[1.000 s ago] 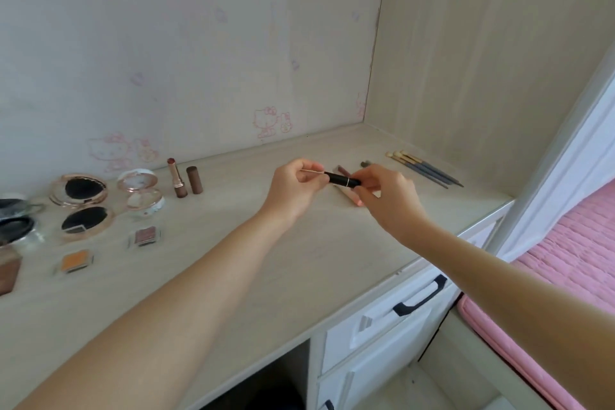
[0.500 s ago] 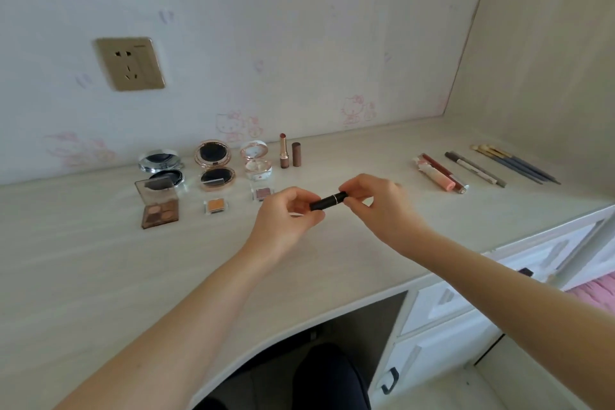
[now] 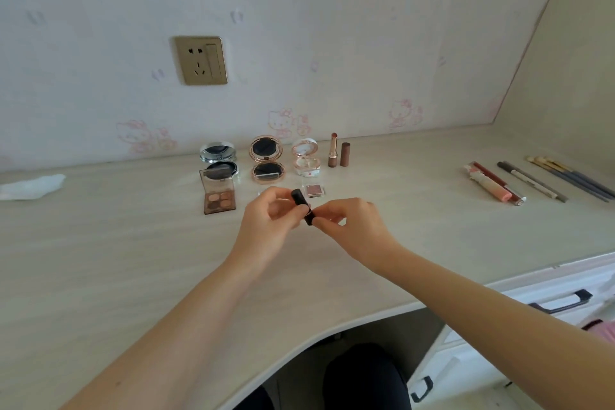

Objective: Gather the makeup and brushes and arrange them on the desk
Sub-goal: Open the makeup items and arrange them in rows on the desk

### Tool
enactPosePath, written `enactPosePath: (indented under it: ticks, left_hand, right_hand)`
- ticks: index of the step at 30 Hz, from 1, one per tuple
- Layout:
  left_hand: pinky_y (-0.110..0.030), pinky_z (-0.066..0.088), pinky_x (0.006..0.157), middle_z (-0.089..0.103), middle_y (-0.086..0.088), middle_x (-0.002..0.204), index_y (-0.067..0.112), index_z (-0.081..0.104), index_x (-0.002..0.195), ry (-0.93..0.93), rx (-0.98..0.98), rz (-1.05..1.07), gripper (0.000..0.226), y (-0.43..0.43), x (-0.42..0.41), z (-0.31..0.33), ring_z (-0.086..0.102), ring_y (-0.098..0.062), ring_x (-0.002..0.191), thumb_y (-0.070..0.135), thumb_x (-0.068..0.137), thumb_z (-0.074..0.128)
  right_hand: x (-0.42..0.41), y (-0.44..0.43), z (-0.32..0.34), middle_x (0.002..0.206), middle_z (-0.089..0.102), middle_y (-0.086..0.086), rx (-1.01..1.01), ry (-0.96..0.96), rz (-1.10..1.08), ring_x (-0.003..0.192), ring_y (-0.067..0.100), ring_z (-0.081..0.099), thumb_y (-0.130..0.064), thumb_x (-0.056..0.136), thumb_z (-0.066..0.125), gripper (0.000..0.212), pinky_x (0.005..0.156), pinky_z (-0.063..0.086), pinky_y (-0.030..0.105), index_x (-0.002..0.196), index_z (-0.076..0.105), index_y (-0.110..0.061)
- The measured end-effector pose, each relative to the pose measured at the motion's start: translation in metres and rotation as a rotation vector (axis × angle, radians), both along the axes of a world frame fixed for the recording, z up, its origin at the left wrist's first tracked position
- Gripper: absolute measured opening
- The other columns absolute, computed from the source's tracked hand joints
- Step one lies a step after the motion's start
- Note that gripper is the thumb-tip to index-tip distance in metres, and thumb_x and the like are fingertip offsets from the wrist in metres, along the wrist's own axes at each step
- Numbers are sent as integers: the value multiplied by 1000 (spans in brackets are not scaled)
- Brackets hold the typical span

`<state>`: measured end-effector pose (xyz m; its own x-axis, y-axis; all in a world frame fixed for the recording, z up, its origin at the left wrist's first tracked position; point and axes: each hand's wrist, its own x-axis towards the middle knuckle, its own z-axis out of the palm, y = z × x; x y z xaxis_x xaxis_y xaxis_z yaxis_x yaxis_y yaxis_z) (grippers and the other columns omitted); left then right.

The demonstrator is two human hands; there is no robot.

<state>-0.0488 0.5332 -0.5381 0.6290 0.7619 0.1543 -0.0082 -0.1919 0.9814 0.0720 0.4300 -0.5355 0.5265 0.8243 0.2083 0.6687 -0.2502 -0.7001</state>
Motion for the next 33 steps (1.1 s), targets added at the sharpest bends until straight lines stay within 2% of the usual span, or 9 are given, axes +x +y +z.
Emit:
enactPosePath:
  ticks: [3,7,10,13,15,18,25,29,33]
  left_hand:
    - [-39,57,86,72,-13,90,8,62,102,-25,-22,12,17,5,-2,-1,71,-26,85,9,86,68]
    - [-36,59,77,65,-16,95,8,60,105,-26,16,-11,16,5,-4,-1,73,-24,76,6,90,63]
    - [-32,59,72,63,-3,92,17,62,104,64,154,-16,14,4,-2,-7,71,-18,65,11,91,62]
    - [-15,47,64,62,6,87,20,65,100,171,402,-31,13,5,0,-14,62,-7,63,16,89,65]
    - [-9,40,66,59,8,89,21,66,100,243,583,-37,14,6,-1,-19,55,-2,69,17,86,67]
    - [-9,40,69,59,7,93,19,65,99,281,688,-20,15,7,-3,-23,52,-2,74,18,85,68]
    - [-33,45,81,62,2,95,14,62,108,407,932,-42,19,12,-8,-23,49,-15,97,23,92,59]
    - [-37,49,68,61,2,81,12,61,92,478,1184,-29,17,11,-4,-24,52,-21,85,24,89,50]
    - [-35,47,63,58,0,75,11,55,88,481,1241,-28,10,8,-2,-27,51,-24,79,10,82,63]
  right_hand:
    - [-4,6,2,92,73,-9,-28,-49,20,85,8,63,-31,88,62,16,80,50,25,97,74,-26]
    - [-1,10,5,97,71,-6,-37,16,-32,87,8,62,-26,93,54,20,74,45,18,105,70,-21]
    - [2,13,8,93,70,-7,-17,223,-54,89,13,63,-27,95,48,22,74,49,26,108,66,-23]
    - [2,14,9,87,70,-6,-11,293,-31,84,15,63,-33,96,45,27,71,48,27,95,68,-19]
    - [4,13,7,82,70,-6,-43,232,-7,82,15,64,-30,94,49,26,68,47,25,88,71,-17]
    - [8,10,4,75,68,-11,-105,130,31,76,4,60,-25,90,57,17,59,39,13,86,72,-19]
    - [12,3,-4,92,67,-7,-55,-39,111,88,7,61,-18,90,61,7,69,40,4,96,63,-20]
    - [11,2,-15,97,64,-2,-37,-282,179,88,12,56,-20,94,56,19,75,39,14,112,61,-15]
    - [11,3,-24,96,60,2,-47,-465,231,87,19,50,-23,97,52,22,79,40,27,112,64,-14]
